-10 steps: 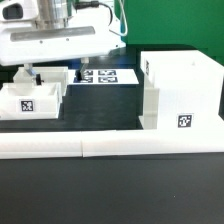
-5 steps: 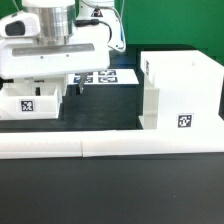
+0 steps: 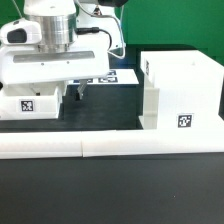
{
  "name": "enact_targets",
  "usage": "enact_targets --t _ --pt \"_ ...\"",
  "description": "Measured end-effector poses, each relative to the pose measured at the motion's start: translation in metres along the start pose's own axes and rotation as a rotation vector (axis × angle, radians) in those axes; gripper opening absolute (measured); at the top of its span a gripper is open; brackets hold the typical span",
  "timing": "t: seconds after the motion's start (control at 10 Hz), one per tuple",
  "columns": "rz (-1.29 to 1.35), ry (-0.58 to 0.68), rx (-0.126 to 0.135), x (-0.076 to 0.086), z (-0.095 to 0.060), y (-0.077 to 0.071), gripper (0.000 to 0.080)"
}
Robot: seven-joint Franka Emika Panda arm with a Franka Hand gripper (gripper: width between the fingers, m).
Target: Assemble drawer
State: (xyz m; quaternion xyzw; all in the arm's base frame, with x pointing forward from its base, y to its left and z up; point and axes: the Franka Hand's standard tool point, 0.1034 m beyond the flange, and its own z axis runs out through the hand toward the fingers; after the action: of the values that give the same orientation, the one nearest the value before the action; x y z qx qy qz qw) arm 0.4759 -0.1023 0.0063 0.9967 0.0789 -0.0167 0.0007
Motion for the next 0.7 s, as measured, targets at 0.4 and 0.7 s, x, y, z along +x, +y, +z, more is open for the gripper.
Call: enact_targets --t 0.4,0.7 --pt "0.0 0.0 0.0 0.0 0.0 0.0 0.0151" --pt "-0.001 0.0 0.0 -0.0001 0.0 0.0 0.0041"
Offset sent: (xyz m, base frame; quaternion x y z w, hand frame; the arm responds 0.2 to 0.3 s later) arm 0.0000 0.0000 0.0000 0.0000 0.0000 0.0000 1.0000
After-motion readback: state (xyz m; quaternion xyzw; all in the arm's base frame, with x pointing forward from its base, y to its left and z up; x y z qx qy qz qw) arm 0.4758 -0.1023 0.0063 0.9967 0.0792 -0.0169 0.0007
